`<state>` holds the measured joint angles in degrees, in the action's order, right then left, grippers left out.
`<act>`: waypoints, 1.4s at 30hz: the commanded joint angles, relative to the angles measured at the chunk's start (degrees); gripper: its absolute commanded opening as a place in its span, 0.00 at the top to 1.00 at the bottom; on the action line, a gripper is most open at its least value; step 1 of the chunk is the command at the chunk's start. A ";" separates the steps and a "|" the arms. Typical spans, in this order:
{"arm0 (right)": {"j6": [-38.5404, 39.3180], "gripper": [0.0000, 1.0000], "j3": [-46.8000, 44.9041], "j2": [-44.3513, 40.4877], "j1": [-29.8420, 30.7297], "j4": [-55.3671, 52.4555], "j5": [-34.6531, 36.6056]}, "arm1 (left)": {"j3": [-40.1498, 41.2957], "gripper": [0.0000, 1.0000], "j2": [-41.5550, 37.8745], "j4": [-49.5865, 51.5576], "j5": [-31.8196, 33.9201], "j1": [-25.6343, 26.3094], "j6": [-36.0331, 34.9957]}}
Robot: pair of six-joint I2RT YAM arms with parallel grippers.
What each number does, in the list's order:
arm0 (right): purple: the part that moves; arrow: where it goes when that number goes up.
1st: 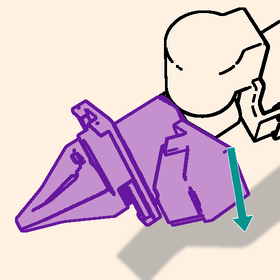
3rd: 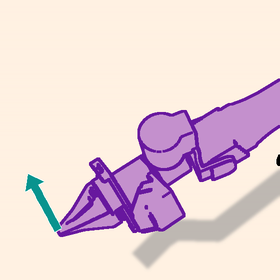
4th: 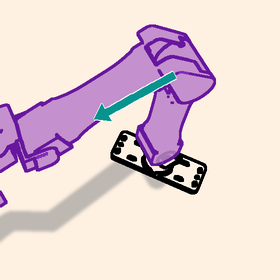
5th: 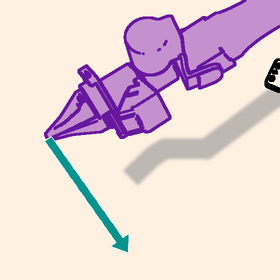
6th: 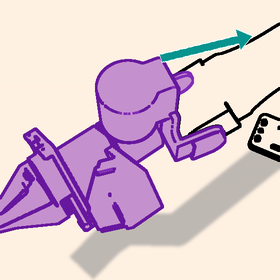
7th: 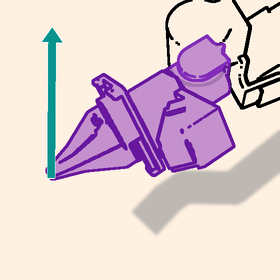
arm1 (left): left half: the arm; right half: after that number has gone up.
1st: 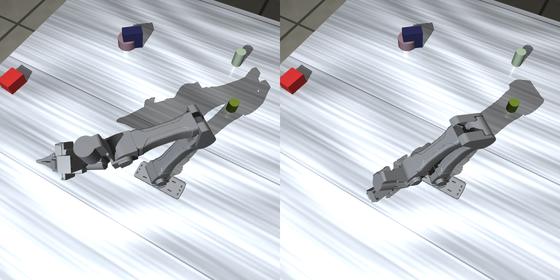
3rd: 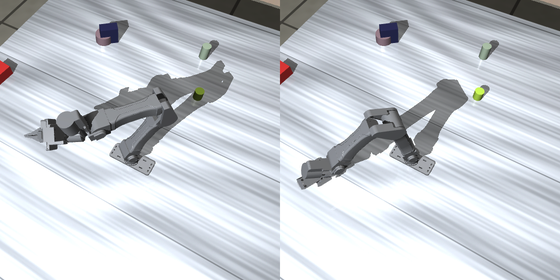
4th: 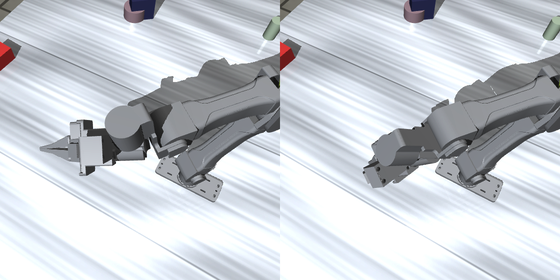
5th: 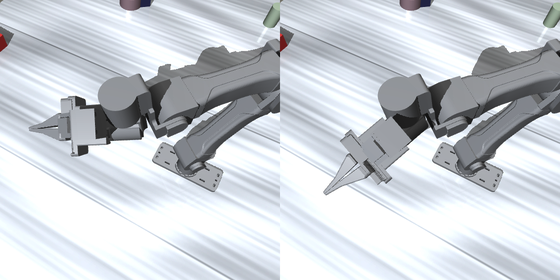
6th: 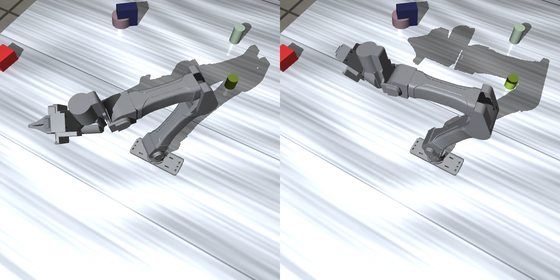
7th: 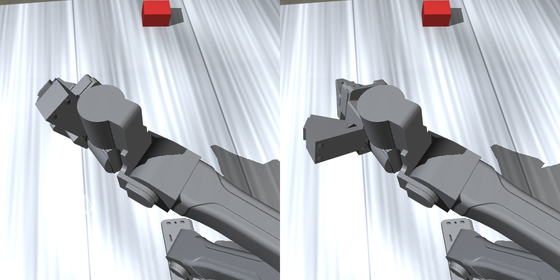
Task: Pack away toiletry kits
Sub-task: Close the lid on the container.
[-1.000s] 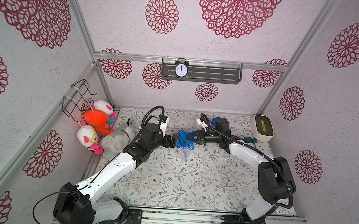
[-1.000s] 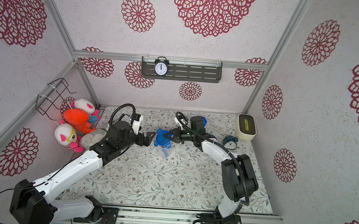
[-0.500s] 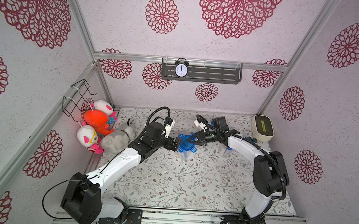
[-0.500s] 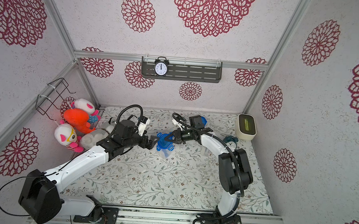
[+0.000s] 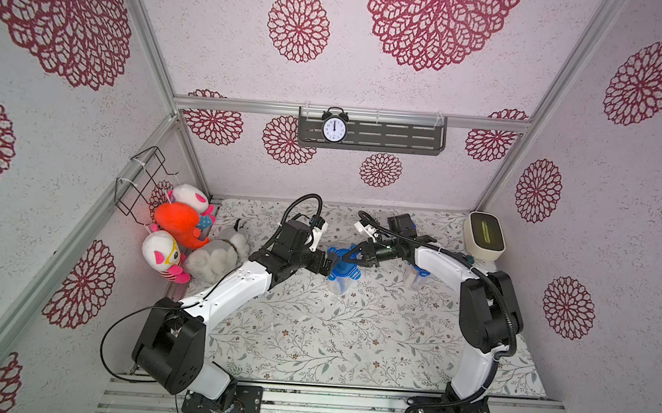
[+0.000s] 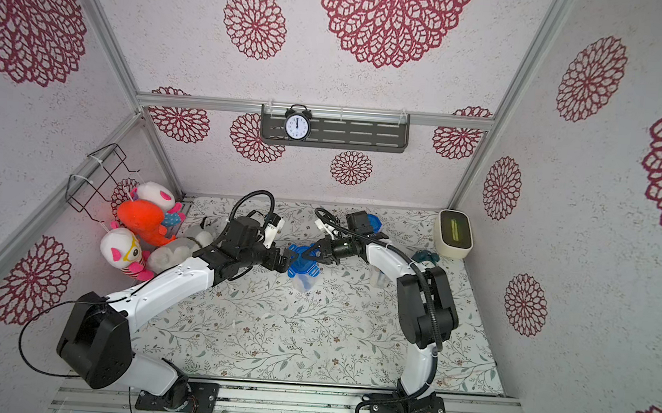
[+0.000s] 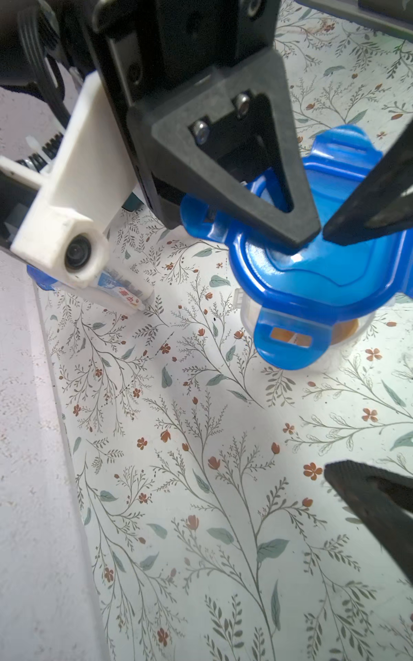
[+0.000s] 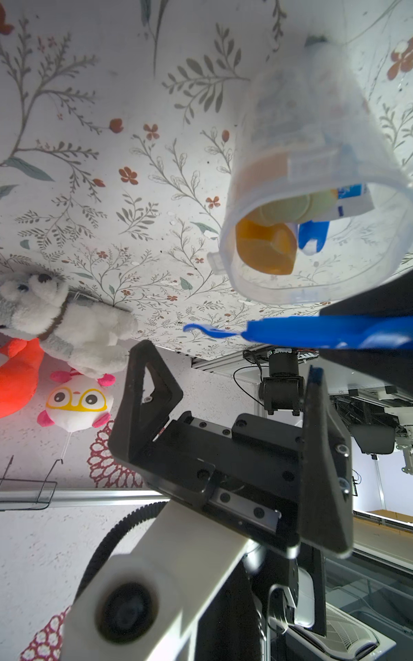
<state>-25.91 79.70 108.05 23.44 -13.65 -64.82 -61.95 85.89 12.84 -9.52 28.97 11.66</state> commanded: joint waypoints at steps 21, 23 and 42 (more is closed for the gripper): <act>4.47 0.74 4.05 2.48 -0.19 -3.76 1.97 | -2.23 0.15 6.31 6.81 1.92 -0.31 -0.13; 4.84 0.71 4.39 2.33 -0.23 -4.20 3.17 | -1.69 0.16 6.33 7.00 2.08 -0.29 0.15; 9.65 0.57 7.29 -2.01 -0.51 -10.86 16.47 | -1.76 0.17 7.92 9.28 4.24 -0.42 -0.32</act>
<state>-18.92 85.69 109.82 23.44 -22.11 -53.69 -64.16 91.18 16.43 -7.64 28.93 12.67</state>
